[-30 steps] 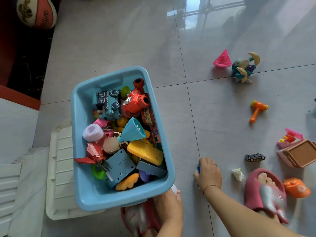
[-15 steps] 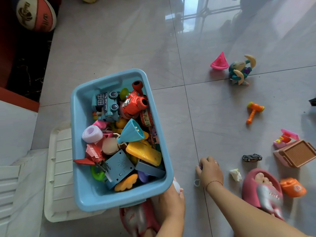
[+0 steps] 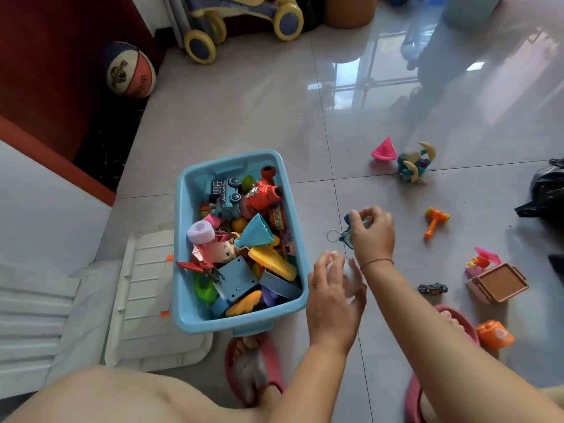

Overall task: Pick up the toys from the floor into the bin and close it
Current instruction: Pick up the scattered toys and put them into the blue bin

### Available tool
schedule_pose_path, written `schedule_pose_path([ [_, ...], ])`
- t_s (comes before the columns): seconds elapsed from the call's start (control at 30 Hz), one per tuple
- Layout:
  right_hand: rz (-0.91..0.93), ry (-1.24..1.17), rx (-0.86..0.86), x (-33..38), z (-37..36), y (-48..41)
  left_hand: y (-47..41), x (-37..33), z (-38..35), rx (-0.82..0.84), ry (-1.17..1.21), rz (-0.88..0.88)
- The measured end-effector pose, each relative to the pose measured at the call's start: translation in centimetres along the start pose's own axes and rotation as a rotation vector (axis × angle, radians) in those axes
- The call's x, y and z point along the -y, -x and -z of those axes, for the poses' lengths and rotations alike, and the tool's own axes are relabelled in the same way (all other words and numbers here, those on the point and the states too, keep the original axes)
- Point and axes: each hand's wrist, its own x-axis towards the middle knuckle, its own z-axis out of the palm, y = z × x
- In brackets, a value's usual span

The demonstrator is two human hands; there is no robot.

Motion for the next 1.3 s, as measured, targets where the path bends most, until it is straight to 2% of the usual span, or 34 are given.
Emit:
schedule_pose_path([
  [0.1,0.066,-0.089,0.079,3.8,-1.5,2.6,-1.0,0.7,4.2,-0.279,0.031,0.164],
  [0.2,0.15,-0.013,0.255,5.7,-4.2,5.7,-1.5,2.7,8.0,-0.579,0.011,0.398],
  [0.3,0.233,0.065,0.411,5.7,-7.0,7.6,-1.6,5.9,10.8,-0.666,0.051,0.622],
  [0.43,0.237,0.123,0.496,5.5,-8.0,7.3,-1.5,9.6,12.3,-0.702,0.09,0.837],
  [0.57,0.275,0.227,0.585,5.0,-7.6,6.3,-1.4,9.4,11.0,-0.599,0.069,0.829],
  [0.73,0.282,0.23,0.525,3.1,-6.3,6.3,-1.8,7.9,9.3,-0.539,-0.052,0.746],
  [0.87,0.239,0.211,0.374,-0.8,-3.3,6.7,-1.9,5.7,6.1,-0.455,-0.128,0.427],
  [0.93,0.152,0.238,0.286,-4.3,-0.8,6.2,-1.4,4.1,3.6,-0.383,-0.169,0.243],
  [1.03,-0.042,0.375,0.205,-10.4,3.6,4.6,0.2,2.1,-0.7,-0.132,-0.235,-0.013],
  [1.1,-0.162,0.488,0.14,-13.9,6.5,3.3,1.5,1.2,-3.7,0.081,-0.224,-0.102],
  [1.2,-0.284,0.643,0.113,-17.5,10.1,0.9,2.2,0.8,-7.6,0.379,-0.182,-0.052],
  [1.3,-0.377,0.696,0.196,-19.8,11.8,-1.0,1.6,0.6,-11.3,0.682,-0.28,-0.004],
])
